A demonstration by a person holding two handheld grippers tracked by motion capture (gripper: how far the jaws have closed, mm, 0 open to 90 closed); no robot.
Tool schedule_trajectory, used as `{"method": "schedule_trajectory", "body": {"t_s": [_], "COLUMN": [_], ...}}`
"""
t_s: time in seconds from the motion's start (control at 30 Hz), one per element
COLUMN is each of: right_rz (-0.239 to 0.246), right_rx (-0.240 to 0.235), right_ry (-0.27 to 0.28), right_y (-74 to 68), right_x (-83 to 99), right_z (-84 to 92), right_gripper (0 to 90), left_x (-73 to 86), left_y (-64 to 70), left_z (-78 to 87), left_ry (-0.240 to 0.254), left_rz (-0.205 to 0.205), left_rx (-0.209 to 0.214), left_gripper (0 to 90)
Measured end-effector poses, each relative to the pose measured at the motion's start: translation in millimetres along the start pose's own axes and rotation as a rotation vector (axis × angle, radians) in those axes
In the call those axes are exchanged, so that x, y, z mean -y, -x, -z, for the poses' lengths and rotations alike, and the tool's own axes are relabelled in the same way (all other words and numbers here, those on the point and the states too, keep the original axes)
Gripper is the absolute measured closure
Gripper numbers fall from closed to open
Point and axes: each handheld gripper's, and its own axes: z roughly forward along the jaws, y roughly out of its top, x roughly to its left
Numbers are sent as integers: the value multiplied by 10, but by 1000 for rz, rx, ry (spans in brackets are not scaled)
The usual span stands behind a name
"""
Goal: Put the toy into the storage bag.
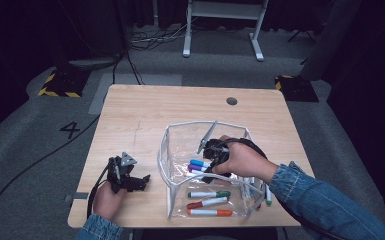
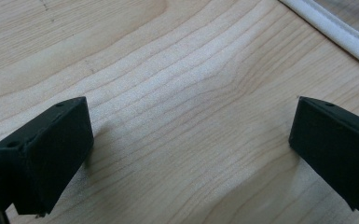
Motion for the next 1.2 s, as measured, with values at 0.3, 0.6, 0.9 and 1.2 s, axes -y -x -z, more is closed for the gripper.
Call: {"method": "schedule_trajectory", "body": {"t_s": [0.3, 0.6, 0.9, 1.2], "right_rz": [-13, -13, -2, 71], "right_rx": [-63, -88, -87, 119], "right_ry": [-87, -134, -174, 35], "right_y": [103, 121, 154, 221], "right_x": [17, 27, 42, 9], "right_z": [-257, -397, -491, -269], "right_gripper": [767, 767, 762, 405], "left_x": [0, 0, -1, -1], "left_y": [0, -1, -1, -3], "left_z": [0, 1, -1, 1], "left_ry": [0, -1, -1, -2], "left_rz": [0, -1, -1, -4], "left_rx": [1, 1, 2, 2], "left_gripper": [0, 0, 0, 0]}}
